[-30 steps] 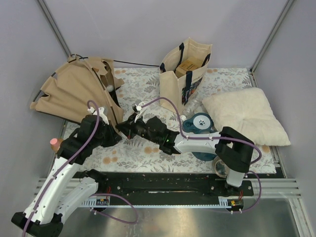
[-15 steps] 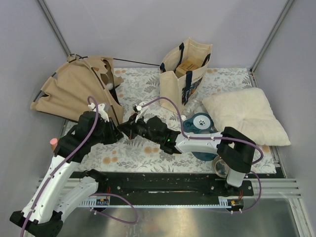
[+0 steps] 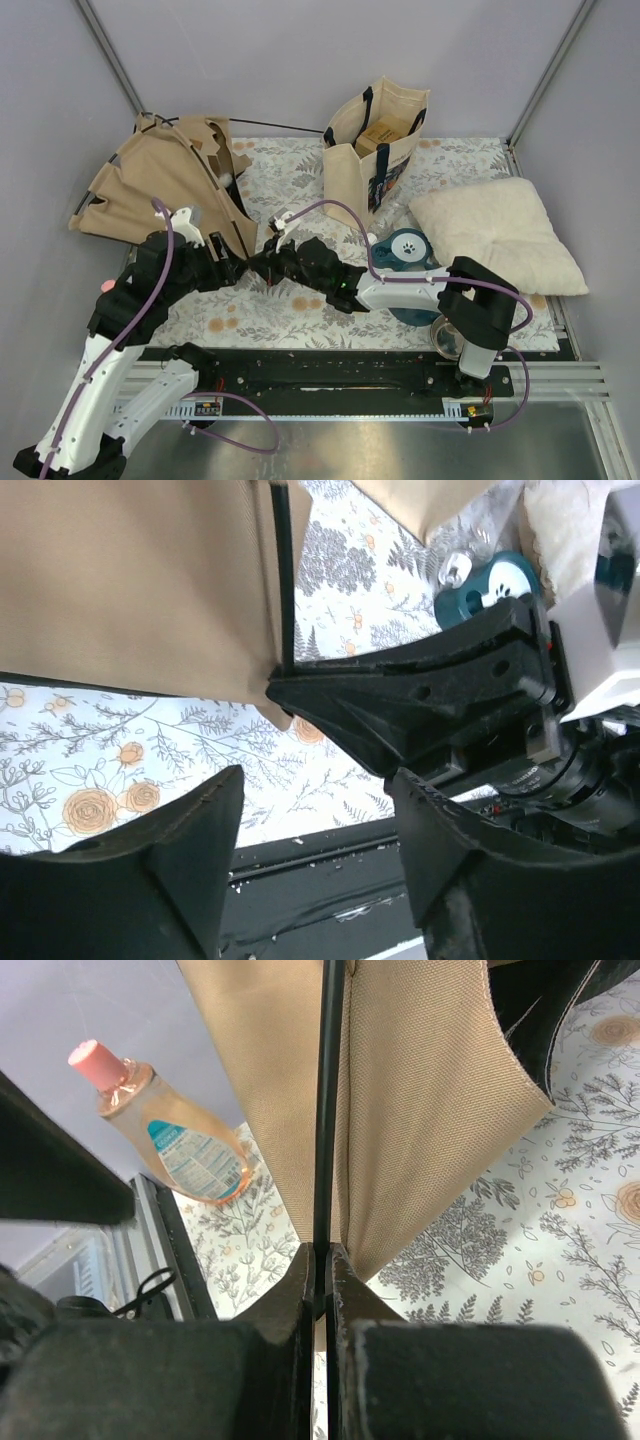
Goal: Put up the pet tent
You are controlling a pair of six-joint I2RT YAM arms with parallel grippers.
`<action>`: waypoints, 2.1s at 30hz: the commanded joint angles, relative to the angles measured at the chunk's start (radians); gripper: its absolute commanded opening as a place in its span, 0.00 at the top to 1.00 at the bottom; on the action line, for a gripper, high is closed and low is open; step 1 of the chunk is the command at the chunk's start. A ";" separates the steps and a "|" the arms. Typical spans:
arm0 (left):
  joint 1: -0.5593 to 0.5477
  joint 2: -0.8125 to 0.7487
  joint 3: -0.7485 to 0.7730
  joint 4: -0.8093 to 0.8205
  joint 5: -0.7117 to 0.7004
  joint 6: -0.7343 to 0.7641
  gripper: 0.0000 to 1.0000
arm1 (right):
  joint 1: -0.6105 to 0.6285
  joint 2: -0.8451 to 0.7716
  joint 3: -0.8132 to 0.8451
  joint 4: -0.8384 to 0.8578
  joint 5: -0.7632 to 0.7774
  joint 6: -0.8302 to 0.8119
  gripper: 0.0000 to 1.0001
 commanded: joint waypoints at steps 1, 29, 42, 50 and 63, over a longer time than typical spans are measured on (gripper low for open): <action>-0.004 0.010 0.065 0.056 -0.122 -0.026 0.31 | -0.003 -0.015 -0.016 0.003 -0.013 -0.074 1.00; 0.228 0.549 0.356 0.311 -0.334 -0.088 0.71 | 0.075 0.045 0.012 -0.138 0.172 -0.353 0.91; 0.234 0.569 0.407 0.396 -0.315 0.040 1.00 | 0.073 -0.053 0.021 -0.143 0.250 -0.419 0.22; 0.236 0.466 0.352 0.551 -0.272 0.142 1.00 | 0.073 -0.214 -0.022 -0.174 0.248 -0.424 0.00; 0.234 0.270 0.252 0.755 -0.217 0.133 1.00 | 0.035 -0.499 -0.048 -0.259 0.248 -0.415 0.00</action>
